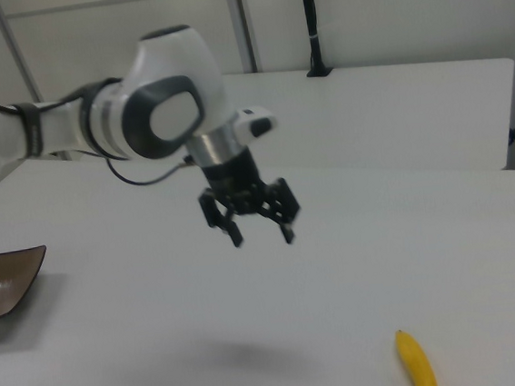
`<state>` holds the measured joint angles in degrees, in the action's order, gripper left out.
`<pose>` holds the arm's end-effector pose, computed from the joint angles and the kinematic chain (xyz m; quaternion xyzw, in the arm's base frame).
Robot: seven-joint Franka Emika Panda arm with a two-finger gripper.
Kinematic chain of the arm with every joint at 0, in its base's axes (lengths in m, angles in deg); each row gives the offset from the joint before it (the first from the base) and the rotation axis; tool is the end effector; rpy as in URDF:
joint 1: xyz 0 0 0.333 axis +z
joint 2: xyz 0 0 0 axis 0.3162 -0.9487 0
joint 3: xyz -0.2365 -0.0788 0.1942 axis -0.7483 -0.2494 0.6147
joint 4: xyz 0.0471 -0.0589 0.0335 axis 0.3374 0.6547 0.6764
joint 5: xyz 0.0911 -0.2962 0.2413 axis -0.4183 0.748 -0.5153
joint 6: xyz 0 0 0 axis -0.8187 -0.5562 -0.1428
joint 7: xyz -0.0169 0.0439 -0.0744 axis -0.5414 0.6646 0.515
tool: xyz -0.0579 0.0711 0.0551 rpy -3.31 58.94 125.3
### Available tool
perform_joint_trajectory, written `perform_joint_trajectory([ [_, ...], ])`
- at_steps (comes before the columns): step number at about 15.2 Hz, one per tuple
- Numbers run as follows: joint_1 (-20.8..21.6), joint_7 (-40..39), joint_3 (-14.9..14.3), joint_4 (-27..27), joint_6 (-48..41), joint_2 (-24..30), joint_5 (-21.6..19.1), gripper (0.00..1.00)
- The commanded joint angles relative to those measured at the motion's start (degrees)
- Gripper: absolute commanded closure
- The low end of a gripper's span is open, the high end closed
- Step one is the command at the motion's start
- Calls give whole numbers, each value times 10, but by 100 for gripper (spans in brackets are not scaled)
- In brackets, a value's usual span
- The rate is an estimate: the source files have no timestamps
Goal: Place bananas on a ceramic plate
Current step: 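Move the open gripper over the yellow banana and lower it, then close the gripper on the banana and lift it off the table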
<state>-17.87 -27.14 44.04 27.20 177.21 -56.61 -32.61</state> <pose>0.5698 -0.1539 0.4840 0.9923 0.0781 0.0055 0.0958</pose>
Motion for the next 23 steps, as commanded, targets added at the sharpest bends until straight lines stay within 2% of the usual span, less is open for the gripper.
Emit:
perform_joint_trajectory([
  [1,-16,-100,-52,25,44,6,9,0],
  [4,-34,-166,-77,45,85,-4,9,0],
  [7,-53,-178,-90,45,109,-28,9,0],
  [15,-130,-262,-90,40,185,-111,9,0],
  [20,-154,-287,-88,35,248,-163,9,0],
  [23,-163,-286,-85,28,251,-190,10,0],
])
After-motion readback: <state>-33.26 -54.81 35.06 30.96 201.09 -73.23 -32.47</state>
